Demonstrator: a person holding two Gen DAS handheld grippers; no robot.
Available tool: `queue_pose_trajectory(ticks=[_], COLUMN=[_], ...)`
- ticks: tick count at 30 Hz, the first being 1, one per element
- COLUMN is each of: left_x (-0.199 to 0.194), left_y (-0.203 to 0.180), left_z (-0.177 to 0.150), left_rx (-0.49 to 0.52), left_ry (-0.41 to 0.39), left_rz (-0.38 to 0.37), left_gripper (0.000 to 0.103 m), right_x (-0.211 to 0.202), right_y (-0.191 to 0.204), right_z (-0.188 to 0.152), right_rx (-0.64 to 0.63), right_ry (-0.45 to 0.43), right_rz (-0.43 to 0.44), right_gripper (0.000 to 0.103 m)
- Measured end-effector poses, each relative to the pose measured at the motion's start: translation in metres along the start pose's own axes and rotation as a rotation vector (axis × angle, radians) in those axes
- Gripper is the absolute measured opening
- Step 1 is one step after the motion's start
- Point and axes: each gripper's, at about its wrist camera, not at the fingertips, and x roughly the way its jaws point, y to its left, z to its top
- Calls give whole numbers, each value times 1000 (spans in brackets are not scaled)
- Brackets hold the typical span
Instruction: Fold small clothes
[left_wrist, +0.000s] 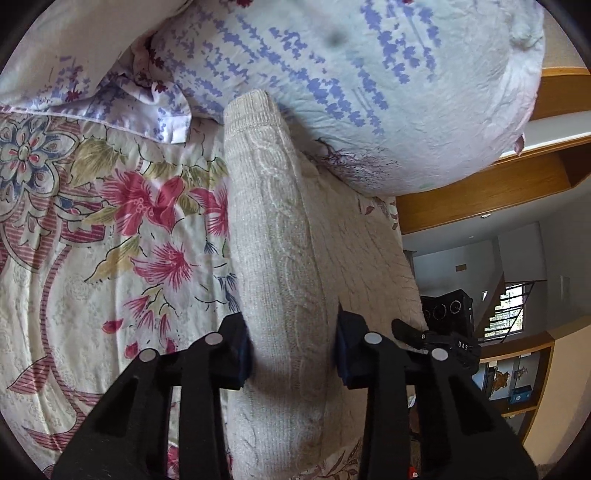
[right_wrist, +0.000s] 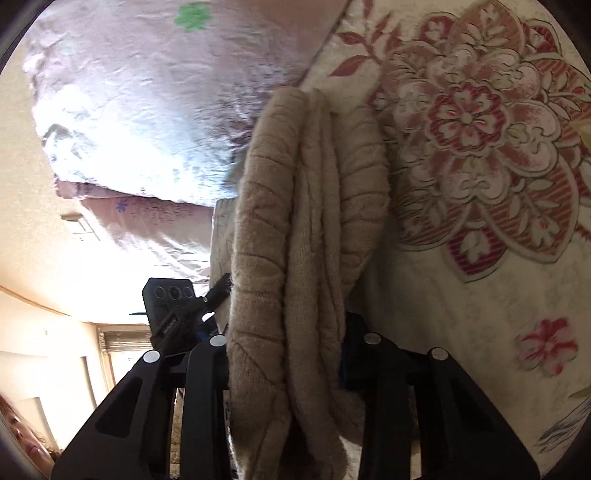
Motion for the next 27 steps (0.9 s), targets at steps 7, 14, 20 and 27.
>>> queue_pose_trajectory(ticks=[7,14,20,27], left_x=[-95,-129,-123,-175], left_y=[7,54,81,27], left_z=[-17,-29,-38,-43], left_rx=[60,52,-31,208], left_ry=[-93,-90,-125,-281], left_rz=[43,230,294,412], left_gripper=[34,39,56,72], right_x=[56,122,106,67], right_y=[47,59,46,77], right_z=[-27,-45,-49,-24], right_rx=[-93,-198,-217,-276], right_ry=[94,181,151,-31], right_rz=[99,-47,-219,-229], right_gripper=[32,31,46,48])
